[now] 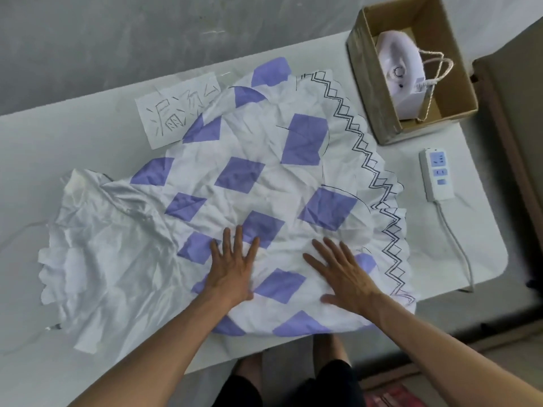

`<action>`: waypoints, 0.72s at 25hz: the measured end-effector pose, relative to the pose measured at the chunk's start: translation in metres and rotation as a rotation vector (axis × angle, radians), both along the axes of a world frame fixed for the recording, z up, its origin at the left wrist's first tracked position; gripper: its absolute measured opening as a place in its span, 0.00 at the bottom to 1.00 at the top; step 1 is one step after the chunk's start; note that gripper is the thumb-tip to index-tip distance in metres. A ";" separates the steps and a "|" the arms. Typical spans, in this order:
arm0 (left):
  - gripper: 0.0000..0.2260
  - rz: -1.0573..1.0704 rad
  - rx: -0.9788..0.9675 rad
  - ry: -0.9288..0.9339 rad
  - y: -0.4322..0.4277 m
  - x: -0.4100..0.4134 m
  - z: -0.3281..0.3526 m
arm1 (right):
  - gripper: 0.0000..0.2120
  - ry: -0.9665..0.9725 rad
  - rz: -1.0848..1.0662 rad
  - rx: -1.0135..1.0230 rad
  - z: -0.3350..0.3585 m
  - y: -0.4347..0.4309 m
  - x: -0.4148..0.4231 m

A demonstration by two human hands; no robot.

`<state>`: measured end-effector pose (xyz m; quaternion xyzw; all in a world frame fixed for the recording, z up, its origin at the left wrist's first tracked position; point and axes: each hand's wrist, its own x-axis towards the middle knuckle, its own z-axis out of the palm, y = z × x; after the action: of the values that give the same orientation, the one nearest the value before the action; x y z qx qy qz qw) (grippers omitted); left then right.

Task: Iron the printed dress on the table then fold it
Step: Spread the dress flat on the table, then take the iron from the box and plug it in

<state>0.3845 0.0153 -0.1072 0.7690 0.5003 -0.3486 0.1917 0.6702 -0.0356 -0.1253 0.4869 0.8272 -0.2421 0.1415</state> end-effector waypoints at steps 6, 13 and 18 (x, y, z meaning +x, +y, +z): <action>0.24 0.445 -0.057 -0.335 0.052 0.047 0.052 | 0.21 0.331 -0.425 0.025 0.042 0.043 0.030; 0.12 1.062 -0.185 -0.901 0.168 0.188 0.116 | 0.10 0.524 -0.981 0.166 0.119 0.188 0.143; 0.05 1.194 -0.022 -1.075 0.224 0.288 0.120 | 0.12 0.535 -1.102 0.142 0.124 0.283 0.251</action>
<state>0.6722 0.2392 0.0130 0.4325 0.6629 0.2257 0.5679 0.9208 0.2477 -0.0015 0.7734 0.4746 -0.3379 -0.2498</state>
